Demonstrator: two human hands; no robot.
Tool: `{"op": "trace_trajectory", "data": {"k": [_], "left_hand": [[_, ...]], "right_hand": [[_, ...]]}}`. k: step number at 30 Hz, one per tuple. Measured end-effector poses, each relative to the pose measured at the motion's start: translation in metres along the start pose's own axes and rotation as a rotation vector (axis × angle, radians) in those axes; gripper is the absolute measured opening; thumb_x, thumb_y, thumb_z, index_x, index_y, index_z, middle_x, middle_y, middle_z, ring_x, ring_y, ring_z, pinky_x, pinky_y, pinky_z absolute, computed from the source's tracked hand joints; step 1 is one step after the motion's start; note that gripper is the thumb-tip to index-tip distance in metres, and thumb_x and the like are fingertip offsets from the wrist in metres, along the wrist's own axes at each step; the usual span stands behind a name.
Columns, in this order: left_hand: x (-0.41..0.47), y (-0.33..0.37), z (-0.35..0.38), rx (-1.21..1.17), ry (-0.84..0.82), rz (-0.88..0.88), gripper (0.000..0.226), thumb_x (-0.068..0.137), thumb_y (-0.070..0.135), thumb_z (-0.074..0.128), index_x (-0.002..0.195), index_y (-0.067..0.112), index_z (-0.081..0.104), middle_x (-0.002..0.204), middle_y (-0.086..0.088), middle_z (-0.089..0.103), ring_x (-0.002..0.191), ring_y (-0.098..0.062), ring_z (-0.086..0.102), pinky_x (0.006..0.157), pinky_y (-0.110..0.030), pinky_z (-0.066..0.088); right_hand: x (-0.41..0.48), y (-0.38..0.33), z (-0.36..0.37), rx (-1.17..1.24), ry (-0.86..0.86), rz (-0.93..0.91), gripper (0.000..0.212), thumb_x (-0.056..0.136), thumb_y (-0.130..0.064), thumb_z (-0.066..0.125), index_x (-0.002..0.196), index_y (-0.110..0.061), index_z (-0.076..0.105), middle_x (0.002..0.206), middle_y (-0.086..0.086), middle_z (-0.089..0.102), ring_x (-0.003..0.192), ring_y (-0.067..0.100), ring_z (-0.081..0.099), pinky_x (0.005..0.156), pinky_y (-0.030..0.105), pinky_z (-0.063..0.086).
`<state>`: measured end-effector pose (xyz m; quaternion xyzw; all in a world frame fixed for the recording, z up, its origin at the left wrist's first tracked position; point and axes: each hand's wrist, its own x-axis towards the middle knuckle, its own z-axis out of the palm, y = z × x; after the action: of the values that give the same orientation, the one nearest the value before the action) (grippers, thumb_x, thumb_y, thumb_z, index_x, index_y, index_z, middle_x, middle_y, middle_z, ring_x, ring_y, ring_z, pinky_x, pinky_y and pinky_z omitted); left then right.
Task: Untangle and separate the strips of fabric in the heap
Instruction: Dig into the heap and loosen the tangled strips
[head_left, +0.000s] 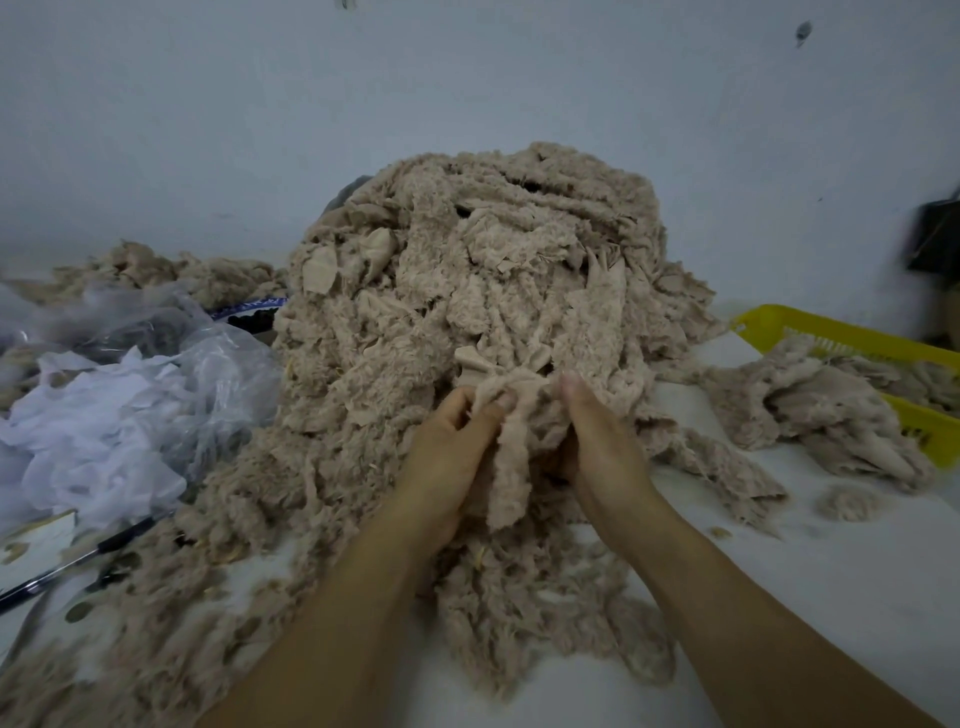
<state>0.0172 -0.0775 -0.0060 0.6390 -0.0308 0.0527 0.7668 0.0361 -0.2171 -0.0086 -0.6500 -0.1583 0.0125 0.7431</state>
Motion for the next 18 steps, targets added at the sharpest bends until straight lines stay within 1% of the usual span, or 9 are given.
{"op": "trace_trajectory", "data": {"k": [3,4,6,8,11,13,14,16,18], "left_hand": [[0.001,-0.001,-0.003,0.087,0.062,0.096,0.024,0.091,0.035,0.069,0.068,0.039,0.065,0.071,0.010,0.069,0.068,-0.008,0.065,0.060,-0.025,0.051],[0.002,-0.002,-0.004,0.084,0.069,0.114,0.024,0.092,0.035,0.069,0.069,0.039,0.066,0.074,0.009,0.070,0.071,-0.008,0.066,0.062,-0.026,0.052],[0.003,-0.003,-0.004,0.021,0.063,0.097,0.020,0.093,0.037,0.067,0.074,0.035,0.069,0.084,0.001,0.073,0.079,-0.016,0.069,0.070,-0.033,0.056],[0.003,-0.004,-0.005,-0.023,0.072,0.076,0.021,0.096,0.037,0.062,0.080,0.030,0.072,0.090,-0.002,0.074,0.084,-0.018,0.069,0.072,-0.030,0.057],[0.004,-0.006,-0.004,-0.011,0.065,0.078,0.027,0.099,0.040,0.056,0.080,0.027,0.071,0.080,0.004,0.071,0.073,-0.011,0.064,0.062,-0.023,0.051],[0.004,-0.010,-0.005,0.131,0.067,0.082,0.025,0.098,0.046,0.054,0.085,0.030,0.069,0.078,0.012,0.069,0.074,-0.007,0.063,0.066,-0.021,0.049],[0.004,-0.011,-0.005,0.210,0.068,0.099,0.021,0.097,0.047,0.055,0.088,0.034,0.068,0.080,0.016,0.069,0.076,-0.002,0.064,0.065,-0.017,0.048],[0.005,-0.014,-0.005,0.300,0.057,0.126,0.008,0.096,0.045,0.058,0.095,0.040,0.065,0.089,0.018,0.068,0.078,0.005,0.064,0.059,-0.009,0.046],[0.005,-0.018,-0.004,0.361,0.027,0.105,0.009,0.094,0.045,0.061,0.104,0.045,0.060,0.105,0.019,0.066,0.086,0.004,0.065,0.061,-0.009,0.048]], "right_hand": [[-0.002,0.002,0.002,-0.221,-0.097,0.016,0.095,0.067,-0.089,0.052,0.139,-0.027,0.050,0.136,-0.010,0.058,0.127,0.013,0.054,0.104,0.038,0.045],[-0.002,0.004,0.002,-0.295,-0.097,0.027,0.092,0.068,-0.085,0.056,0.142,-0.030,0.044,0.135,-0.017,0.056,0.126,0.008,0.053,0.100,0.029,0.047],[-0.001,0.006,0.001,-0.315,-0.091,-0.020,0.048,0.085,-0.060,0.062,0.125,-0.034,0.054,0.117,-0.022,0.065,0.113,0.005,0.061,0.087,0.020,0.052],[0.002,0.006,-0.001,-0.252,-0.039,-0.035,0.016,0.096,-0.034,0.061,0.111,-0.029,0.063,0.102,-0.010,0.073,0.099,0.011,0.068,0.084,0.028,0.057],[0.008,-0.009,-0.023,0.339,0.224,-0.053,0.024,0.099,-0.030,0.056,0.099,-0.009,0.067,0.080,0.002,0.073,0.077,0.019,0.069,0.066,0.031,0.059],[0.011,-0.019,-0.042,0.787,0.320,-0.116,0.046,0.097,-0.051,0.050,0.105,-0.008,0.063,0.088,0.005,0.074,0.078,0.018,0.072,0.059,0.025,0.056],[0.011,-0.020,-0.045,0.842,0.369,-0.090,0.059,0.094,-0.061,0.046,0.112,-0.007,0.060,0.098,0.009,0.074,0.083,0.020,0.073,0.061,0.026,0.057],[0.013,-0.010,-0.041,0.593,0.441,0.003,0.064,0.094,-0.065,0.041,0.118,-0.008,0.058,0.106,0.010,0.070,0.077,0.015,0.071,0.060,0.026,0.056],[0.013,0.000,-0.032,0.085,0.484,0.008,0.043,0.100,-0.051,0.043,0.118,-0.015,0.060,0.100,0.003,0.067,0.067,0.010,0.066,0.057,0.024,0.053]]}}
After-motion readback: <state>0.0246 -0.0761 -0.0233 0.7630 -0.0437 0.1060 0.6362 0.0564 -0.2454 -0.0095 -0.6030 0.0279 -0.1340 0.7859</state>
